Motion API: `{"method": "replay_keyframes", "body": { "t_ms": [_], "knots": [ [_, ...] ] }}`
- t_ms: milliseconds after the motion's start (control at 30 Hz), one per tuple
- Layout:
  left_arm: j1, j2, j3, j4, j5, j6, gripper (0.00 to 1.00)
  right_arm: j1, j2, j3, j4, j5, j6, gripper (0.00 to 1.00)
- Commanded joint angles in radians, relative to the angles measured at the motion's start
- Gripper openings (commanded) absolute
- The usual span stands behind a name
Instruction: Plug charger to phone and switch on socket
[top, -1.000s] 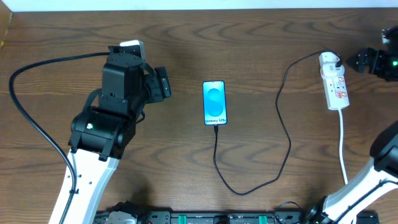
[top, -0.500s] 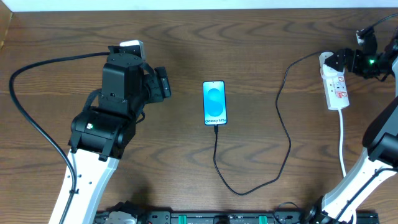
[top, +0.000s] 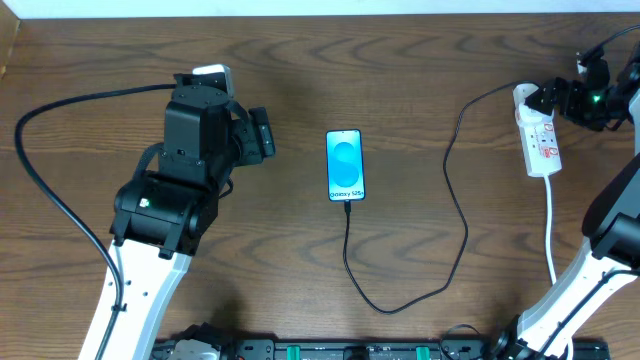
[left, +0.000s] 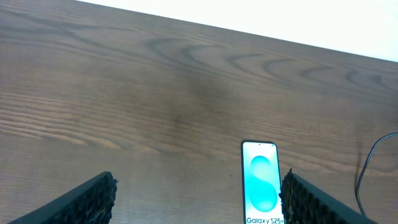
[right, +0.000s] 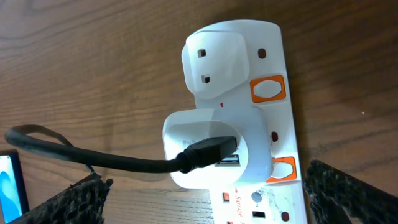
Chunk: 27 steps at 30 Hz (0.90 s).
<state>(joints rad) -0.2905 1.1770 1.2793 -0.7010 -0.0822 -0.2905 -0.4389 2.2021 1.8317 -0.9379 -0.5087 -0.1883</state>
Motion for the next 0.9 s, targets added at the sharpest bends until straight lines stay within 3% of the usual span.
{"method": "replay_keyframes", "body": {
  "t_ms": [0,867],
  "knots": [
    [0.004,0.006,-0.004,-0.002,-0.016,0.010,0.84,0.026,0.000,0.010,-0.002,0.002,0.012,0.99],
    [0.004,0.006,-0.004,-0.002,-0.016,0.010,0.84,0.061,0.001,0.000,-0.026,0.062,0.072,0.99]
  ]
}}
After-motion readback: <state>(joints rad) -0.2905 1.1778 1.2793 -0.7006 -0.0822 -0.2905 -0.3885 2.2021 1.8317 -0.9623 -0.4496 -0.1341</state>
